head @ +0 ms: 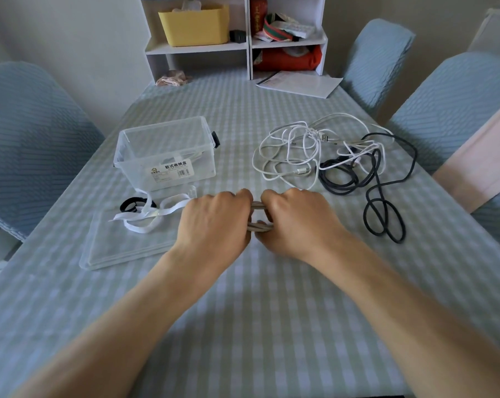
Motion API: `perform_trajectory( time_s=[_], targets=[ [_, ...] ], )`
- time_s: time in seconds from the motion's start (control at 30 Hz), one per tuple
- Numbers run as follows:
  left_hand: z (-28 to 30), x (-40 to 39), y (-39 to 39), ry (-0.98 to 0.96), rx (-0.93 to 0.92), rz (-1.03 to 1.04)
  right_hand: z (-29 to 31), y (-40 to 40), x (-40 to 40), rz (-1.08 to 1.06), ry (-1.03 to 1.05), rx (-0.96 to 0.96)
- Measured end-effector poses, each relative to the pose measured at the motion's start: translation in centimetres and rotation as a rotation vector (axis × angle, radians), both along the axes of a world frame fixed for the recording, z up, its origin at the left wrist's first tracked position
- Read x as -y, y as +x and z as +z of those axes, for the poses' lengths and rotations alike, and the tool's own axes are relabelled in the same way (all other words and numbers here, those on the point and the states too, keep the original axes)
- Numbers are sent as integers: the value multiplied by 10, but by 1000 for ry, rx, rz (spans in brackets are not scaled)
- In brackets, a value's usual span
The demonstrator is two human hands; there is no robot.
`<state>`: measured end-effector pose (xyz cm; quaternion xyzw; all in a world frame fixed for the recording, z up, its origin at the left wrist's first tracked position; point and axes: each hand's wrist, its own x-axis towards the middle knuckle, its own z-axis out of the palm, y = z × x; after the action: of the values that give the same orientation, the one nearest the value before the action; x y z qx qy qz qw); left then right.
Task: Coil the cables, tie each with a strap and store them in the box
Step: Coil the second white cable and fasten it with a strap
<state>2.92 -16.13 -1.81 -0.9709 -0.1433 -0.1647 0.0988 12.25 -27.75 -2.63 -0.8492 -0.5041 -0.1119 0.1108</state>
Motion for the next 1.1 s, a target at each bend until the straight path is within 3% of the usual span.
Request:
perform_trajectory(
  time_s=[0.17,0.3,0.47,0.57,0.63,0.77,0.83,0.9,1.0,1.1],
  targets=[
    [-1,7,-1,83,40,1,1,2,4,-4,74,-58],
    [-5,12,1,42,73,-3,4,0,4,6,107,-73],
    [5,7,7,41,15,71,-4,4,1,58,90,197],
    [7,10,5,-27,-95,151,-7,6,0,83,106,231],
    [7,10,1,-20,-44,132,-7,5,1,63,141,24],
    [-1,-10,-10,-53,128,150,5,12,12,153,278,-958],
    [-1,-16,-15,-22,162,134,10,11,10,182,305,-1287],
    [-3,-15,-13,9,187,109,10,5,3,118,338,-1346],
    [-11,-9,-11,10,251,37,5,-5,-4,89,326,-1080],
    [-15,-11,-13,-178,310,-56,2,-5,-4,105,320,-908]
  ],
)
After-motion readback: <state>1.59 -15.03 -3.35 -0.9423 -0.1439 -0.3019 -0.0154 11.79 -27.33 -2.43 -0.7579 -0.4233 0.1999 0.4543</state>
